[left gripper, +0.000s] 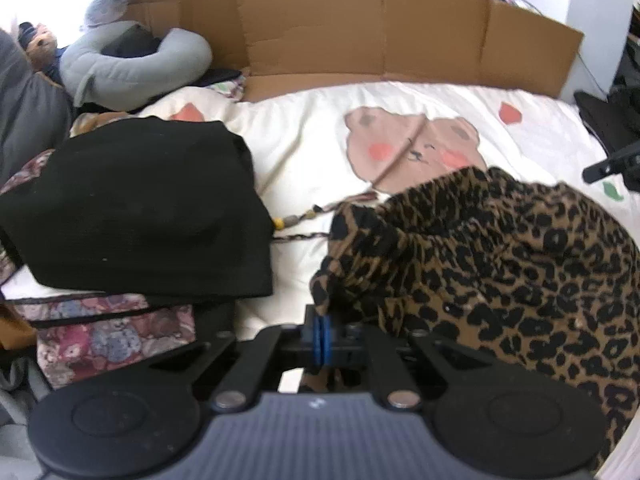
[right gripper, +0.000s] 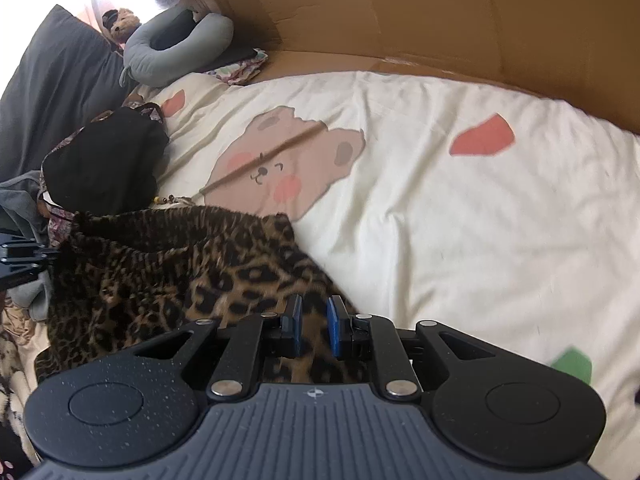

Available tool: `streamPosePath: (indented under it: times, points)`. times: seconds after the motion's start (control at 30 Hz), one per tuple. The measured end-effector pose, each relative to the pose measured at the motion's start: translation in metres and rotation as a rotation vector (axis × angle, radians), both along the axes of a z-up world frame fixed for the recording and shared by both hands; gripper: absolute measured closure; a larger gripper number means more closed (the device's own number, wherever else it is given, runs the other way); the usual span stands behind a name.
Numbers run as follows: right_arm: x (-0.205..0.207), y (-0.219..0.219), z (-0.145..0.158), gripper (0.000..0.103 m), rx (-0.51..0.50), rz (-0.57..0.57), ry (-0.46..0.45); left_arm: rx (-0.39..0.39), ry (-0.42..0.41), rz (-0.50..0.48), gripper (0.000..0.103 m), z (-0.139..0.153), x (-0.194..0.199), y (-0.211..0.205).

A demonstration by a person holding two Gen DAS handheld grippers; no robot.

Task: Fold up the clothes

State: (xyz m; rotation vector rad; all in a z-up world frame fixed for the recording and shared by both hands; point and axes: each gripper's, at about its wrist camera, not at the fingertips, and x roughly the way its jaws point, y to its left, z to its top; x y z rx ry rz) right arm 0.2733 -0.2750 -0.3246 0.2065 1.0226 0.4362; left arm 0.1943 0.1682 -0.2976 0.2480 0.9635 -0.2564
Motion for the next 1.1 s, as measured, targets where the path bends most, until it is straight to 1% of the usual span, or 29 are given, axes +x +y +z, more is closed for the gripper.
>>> streamPosePath:
  times: [0.03, 0.13, 0.17, 0.37, 0.5, 0.57, 0.67, 0.93, 1.1]
  points:
    - [0.005, 0.003, -0.001, 0.088, -0.006, 0.010, -0.005, 0.001, -0.004, 0.002, 0.101, 0.002, 0.001, 0.001]
    - [0.020, 0.013, -0.004, 0.066, -0.018, 0.038, -0.022, 0.004, -0.016, 0.008, 0.101, 0.005, 0.002, 0.003]
    - [0.024, 0.016, -0.006, 0.063, -0.020, 0.046, -0.028, 0.003, -0.018, 0.012, 0.101, 0.006, 0.003, 0.004]
    - [0.047, 0.042, -0.024, 0.063, -0.078, 0.126, -0.043, 0.005, -0.023, 0.026, 0.101, 0.008, 0.009, 0.010]
    - [0.055, 0.056, -0.034, 0.063, -0.096, 0.178, -0.038, 0.004, -0.024, 0.027, 0.101, 0.008, 0.010, 0.011]
    - [0.056, 0.063, -0.037, 0.063, -0.107, 0.201, -0.037, 0.000, -0.024, 0.032, 0.101, 0.008, 0.012, 0.012]
    - [0.058, 0.073, -0.043, 0.063, -0.150, 0.228, -0.039, -0.002, -0.023, 0.033, 0.101, 0.008, 0.013, 0.012]
    - [0.054, 0.088, -0.053, 0.063, -0.193, 0.302, -0.037, -0.005, -0.018, 0.037, 0.101, 0.005, 0.017, 0.012]
    - [0.055, 0.095, -0.059, 0.061, -0.211, 0.313, -0.029, -0.015, -0.022, 0.050, 0.101, 0.004, 0.020, 0.011]
